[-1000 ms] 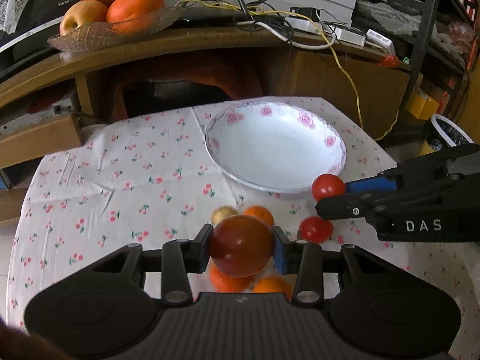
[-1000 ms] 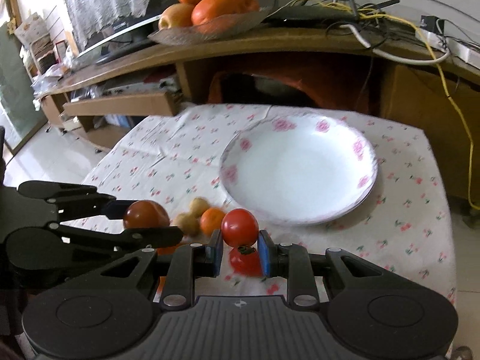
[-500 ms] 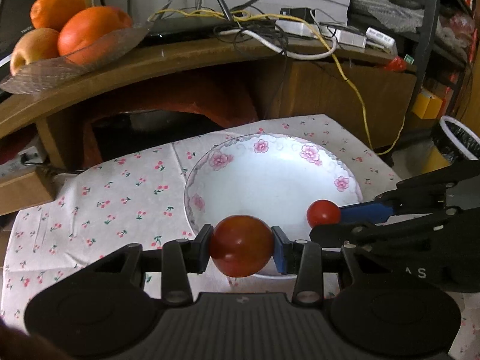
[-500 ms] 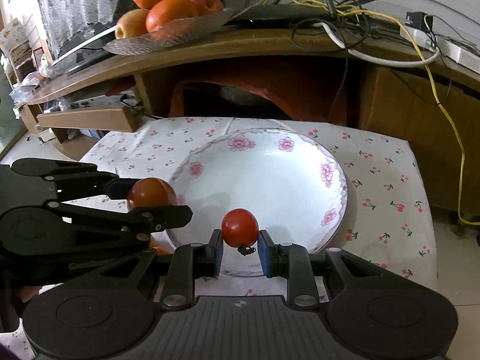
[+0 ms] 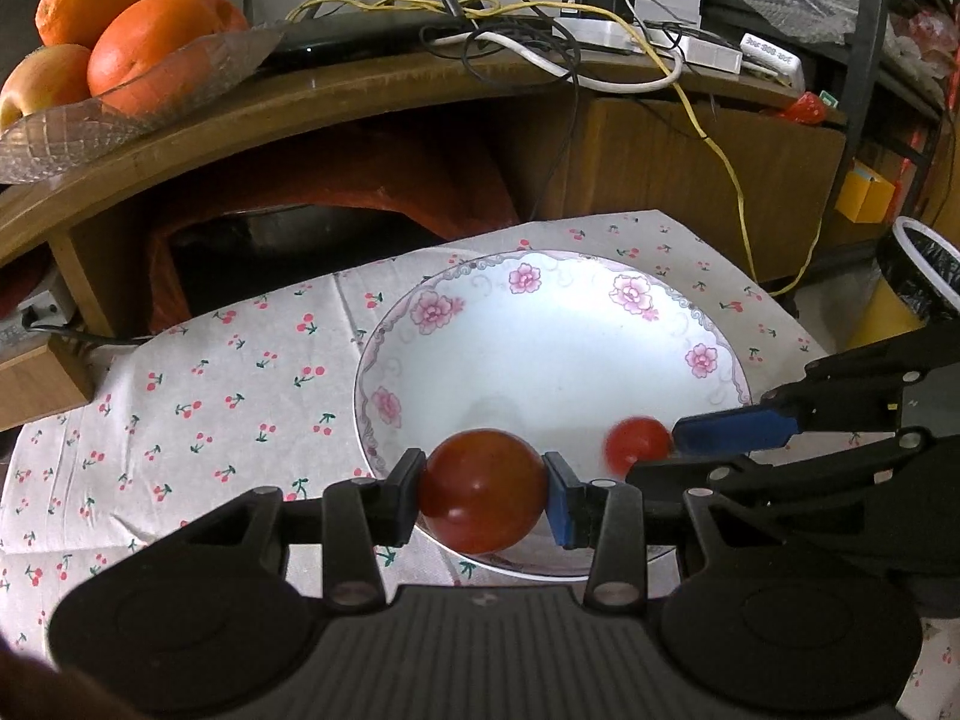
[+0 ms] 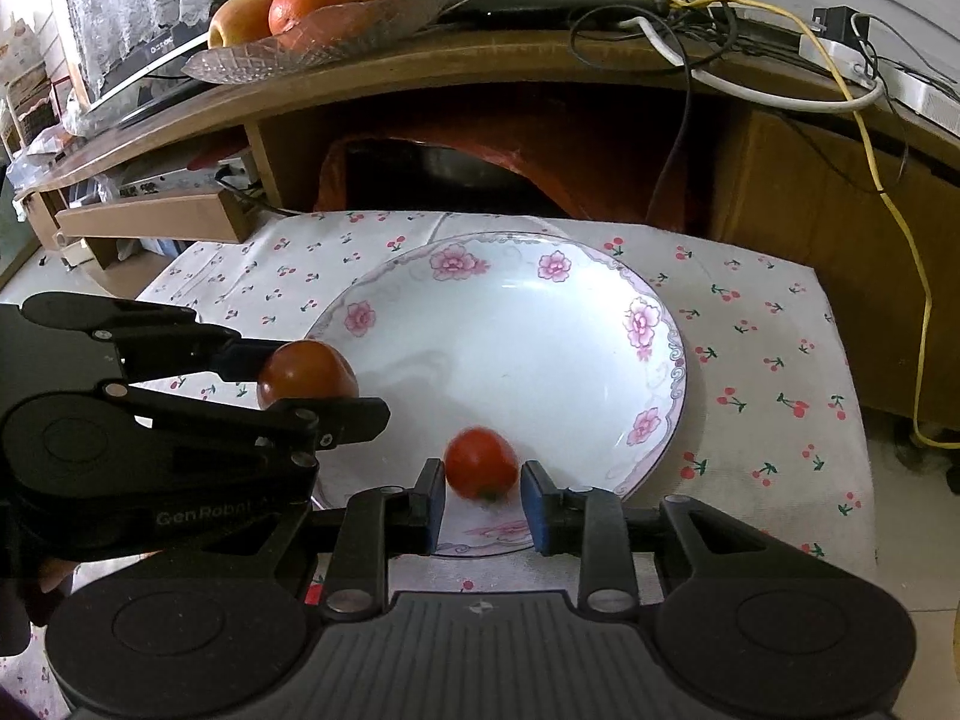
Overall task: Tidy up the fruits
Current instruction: 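Carry both tomatoes over the white bowl and open both tools to drop them, then grasp a tangerine with the left tool while the right grasps a red tomato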
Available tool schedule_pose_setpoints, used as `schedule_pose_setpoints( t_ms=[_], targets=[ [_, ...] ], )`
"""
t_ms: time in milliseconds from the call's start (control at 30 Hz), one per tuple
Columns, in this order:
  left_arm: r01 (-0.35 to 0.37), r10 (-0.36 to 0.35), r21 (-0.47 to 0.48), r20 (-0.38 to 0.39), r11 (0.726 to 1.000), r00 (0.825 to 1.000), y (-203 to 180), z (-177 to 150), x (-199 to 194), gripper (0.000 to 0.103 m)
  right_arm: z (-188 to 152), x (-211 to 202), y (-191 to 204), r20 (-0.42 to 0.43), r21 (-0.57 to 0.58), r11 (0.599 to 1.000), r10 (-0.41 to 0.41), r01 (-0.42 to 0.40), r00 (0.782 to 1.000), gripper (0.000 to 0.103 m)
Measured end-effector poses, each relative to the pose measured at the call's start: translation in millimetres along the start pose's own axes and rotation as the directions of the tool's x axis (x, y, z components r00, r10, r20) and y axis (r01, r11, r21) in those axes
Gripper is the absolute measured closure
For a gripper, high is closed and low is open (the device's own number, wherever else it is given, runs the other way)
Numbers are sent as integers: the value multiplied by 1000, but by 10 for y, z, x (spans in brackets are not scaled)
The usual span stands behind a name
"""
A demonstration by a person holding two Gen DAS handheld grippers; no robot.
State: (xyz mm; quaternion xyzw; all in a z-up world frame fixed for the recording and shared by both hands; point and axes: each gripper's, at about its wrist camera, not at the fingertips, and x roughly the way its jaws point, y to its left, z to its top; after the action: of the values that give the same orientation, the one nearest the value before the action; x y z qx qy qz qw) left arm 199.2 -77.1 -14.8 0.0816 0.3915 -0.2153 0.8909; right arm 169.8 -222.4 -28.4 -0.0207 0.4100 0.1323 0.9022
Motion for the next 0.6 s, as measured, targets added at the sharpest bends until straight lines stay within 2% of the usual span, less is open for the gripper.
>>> schedule_pose_setpoints(
  t_ms=[100, 300, 600],
  targets=[
    [-5, 5, -6, 0, 1000, 1000, 5, 15, -6, 56, 12, -23, -18, 13, 3, 1000, -13, 13, 1000, 65],
    [-18, 18, -9, 6, 1000, 1000, 13, 49, -34, 50, 27, -90, -35, 32, 22, 1000, -21, 20, 999, 64],
    [-5, 5, -11, 26, 1000, 1000, 19, 34, -241, 50, -22, -337, 52, 64, 26, 1000, -10, 8, 998, 62]
  ],
)
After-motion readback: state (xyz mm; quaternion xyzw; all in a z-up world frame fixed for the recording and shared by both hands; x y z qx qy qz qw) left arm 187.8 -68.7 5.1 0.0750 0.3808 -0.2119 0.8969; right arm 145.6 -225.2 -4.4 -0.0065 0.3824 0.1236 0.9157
